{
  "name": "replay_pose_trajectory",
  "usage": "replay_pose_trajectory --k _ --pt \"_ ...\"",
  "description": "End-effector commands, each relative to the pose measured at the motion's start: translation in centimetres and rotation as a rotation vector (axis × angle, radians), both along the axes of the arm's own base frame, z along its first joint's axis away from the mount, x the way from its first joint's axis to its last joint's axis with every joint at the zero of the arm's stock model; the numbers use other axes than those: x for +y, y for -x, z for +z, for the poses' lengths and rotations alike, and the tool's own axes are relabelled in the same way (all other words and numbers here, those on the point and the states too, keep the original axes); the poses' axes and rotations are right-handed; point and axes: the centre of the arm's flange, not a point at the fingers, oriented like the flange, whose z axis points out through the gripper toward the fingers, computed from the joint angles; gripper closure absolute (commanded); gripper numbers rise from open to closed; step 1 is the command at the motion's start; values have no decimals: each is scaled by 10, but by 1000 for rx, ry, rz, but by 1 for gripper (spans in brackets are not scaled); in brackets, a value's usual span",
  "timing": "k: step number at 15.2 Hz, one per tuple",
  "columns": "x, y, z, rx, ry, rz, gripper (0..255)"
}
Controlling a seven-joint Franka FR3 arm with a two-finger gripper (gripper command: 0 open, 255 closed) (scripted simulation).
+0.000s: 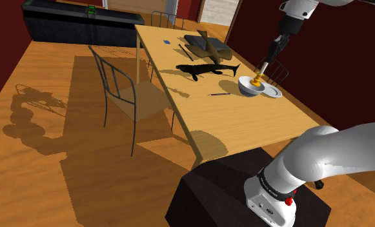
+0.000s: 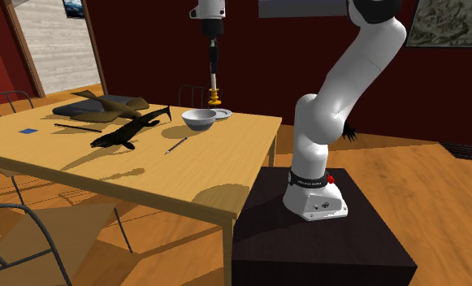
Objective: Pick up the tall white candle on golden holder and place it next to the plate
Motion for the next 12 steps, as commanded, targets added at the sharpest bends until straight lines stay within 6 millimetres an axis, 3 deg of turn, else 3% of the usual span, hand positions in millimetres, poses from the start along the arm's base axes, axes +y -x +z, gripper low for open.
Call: replay_pose_trajectory --k 1,12 --pt "-30 7 -1 0 1 1 255" --pt "-173 34 0 0 1 1 255"
